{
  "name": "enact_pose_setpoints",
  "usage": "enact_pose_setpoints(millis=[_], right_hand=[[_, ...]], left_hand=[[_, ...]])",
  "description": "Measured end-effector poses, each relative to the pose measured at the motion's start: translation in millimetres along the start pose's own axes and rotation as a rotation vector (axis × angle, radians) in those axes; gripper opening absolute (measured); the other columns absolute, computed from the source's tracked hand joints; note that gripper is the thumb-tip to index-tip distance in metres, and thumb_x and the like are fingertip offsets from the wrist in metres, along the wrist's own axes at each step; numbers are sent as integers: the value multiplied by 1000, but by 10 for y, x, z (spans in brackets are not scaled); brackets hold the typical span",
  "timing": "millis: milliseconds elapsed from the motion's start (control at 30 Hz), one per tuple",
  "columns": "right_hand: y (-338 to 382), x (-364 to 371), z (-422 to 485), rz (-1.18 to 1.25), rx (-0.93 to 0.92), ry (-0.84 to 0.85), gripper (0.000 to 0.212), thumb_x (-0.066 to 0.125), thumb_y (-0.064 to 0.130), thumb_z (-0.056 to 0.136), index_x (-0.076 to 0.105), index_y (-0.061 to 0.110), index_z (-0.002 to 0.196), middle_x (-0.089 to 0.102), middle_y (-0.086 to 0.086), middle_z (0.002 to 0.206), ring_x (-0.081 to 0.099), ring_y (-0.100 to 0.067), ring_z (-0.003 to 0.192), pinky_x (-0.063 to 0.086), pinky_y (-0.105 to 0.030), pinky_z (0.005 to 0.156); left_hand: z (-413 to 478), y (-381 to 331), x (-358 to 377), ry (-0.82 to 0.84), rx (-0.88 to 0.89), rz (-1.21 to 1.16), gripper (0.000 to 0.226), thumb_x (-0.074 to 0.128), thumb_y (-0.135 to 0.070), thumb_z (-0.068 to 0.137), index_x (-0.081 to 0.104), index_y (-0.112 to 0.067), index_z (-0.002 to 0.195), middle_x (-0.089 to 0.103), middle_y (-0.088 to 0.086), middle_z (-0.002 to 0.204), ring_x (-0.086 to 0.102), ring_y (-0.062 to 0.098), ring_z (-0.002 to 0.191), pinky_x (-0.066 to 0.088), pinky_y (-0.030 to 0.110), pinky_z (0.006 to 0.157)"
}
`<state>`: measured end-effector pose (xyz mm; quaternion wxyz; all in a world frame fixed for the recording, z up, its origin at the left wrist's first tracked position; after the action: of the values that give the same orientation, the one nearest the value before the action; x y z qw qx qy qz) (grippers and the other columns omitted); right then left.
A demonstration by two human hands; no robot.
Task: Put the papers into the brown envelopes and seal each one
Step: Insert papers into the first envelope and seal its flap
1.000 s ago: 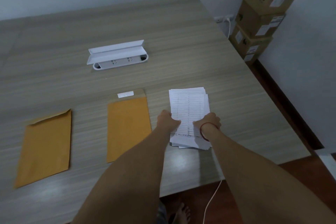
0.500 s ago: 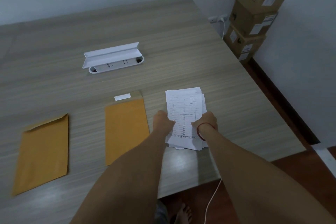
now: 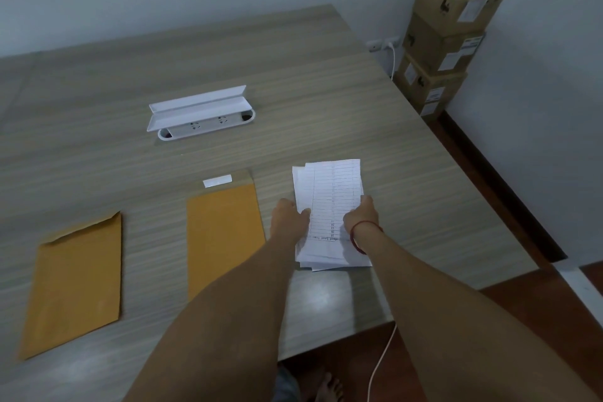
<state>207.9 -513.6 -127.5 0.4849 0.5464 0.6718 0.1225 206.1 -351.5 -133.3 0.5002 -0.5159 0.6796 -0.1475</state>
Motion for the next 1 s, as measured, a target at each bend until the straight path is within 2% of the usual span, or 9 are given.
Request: enact_pose_setpoints(millis=[100,267,433,600,700,833,933,1000], right_hand=[[25,13,-14,80,-15,4,47,38,-5,93,42,10,138,59,-12,127,58,-29,114,42,-24,83],[38,33,-32,93,-15,-23,45,48,5,96,39,8,140,54,-15,134,56,-31,120,46,-34,98],[27,65,-63,33,-19,-57,51,53,10,94,37,12,142,51,-12,137,54,-31,122,45,-38,99],[-40,68,-57,120,40,-83,32,62,4,87,50,9,117,61,-12,119,63,-28,103,53,-31,82],[-43,26,-54,143,54,-125,30,63,3,85,50,10,111,64,-12,114,65,-29,100,55,-38,86],[-24,-2,-66,166,78,-184,44,62,2,86,46,9,126,63,-10,118,64,-31,106,53,-43,93],[-13,24,-42,151,54,-144,27,57,5,88,60,6,114,64,-13,118,65,-31,103,55,-43,90],[8,30,-59,133,35,-99,25,50,4,92,58,4,116,63,-13,118,62,-31,106,52,-39,93]], left_hand=[[-16,-28,53,35,-37,-160,25,52,-20,96,53,-4,114,65,10,111,61,23,90,50,32,72],[-34,-55,67,151,-74,-219,24,47,-2,92,58,-1,113,67,9,112,66,29,97,51,29,68],[-77,-72,90,143,-72,-271,31,45,-16,99,44,-5,128,60,12,121,59,23,97,49,29,72],[4,-8,122,146,-30,-238,34,46,-5,93,47,-8,127,60,8,122,58,25,108,49,32,83],[-1,7,123,144,-26,-262,35,45,-6,94,45,-9,129,59,7,123,57,21,105,49,32,84],[-33,-35,146,144,-57,-253,35,44,-15,99,42,-4,131,56,10,126,56,26,113,46,31,86],[-29,-73,168,143,-38,-207,34,44,-16,99,46,-3,130,58,11,127,57,28,114,47,35,92],[-32,-85,171,135,-11,-189,35,44,-16,98,47,-5,131,58,10,128,57,28,115,48,38,97]])
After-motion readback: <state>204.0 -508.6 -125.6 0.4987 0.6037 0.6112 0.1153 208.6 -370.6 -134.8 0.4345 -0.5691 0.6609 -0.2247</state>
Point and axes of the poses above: each hand's wrist, its own z-axis towards the middle knuckle, its own x-axis out of the palm, y = z × x, the point moved 4 cm from there along z, towards the middle knuckle
